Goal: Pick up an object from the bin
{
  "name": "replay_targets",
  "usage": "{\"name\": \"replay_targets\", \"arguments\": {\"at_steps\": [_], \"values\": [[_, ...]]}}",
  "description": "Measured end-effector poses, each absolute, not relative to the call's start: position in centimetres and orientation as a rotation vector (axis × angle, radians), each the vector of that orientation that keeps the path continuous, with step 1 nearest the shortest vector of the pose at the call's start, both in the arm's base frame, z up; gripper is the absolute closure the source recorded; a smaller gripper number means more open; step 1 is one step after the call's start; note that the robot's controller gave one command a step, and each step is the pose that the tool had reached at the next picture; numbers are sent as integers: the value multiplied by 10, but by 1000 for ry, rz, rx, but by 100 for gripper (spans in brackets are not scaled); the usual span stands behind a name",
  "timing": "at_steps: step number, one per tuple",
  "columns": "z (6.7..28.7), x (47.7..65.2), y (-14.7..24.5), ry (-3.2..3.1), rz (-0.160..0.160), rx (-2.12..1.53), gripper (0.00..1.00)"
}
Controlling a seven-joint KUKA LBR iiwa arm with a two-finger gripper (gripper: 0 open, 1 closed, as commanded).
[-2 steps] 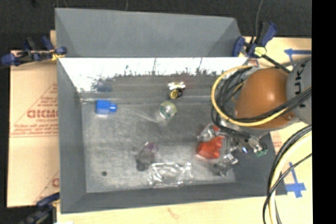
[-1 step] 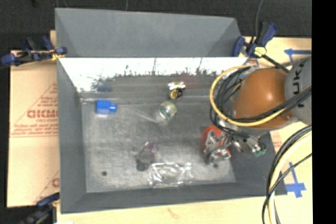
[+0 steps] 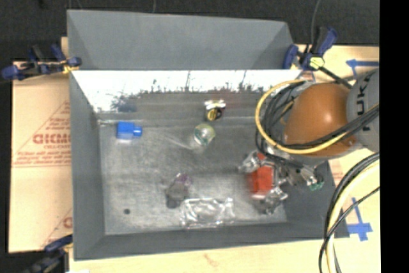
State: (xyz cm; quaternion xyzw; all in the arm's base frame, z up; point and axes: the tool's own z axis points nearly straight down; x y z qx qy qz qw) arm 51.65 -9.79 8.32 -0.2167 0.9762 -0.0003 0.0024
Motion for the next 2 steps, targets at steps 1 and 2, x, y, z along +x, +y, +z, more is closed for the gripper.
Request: {"name": "replay_targets", "arguments": {"at_steps": [1, 2], "values": [[88, 548, -124, 2645, 6, -1689, 0], [88, 548, -126, 2650, 2, -1681, 100]]}}
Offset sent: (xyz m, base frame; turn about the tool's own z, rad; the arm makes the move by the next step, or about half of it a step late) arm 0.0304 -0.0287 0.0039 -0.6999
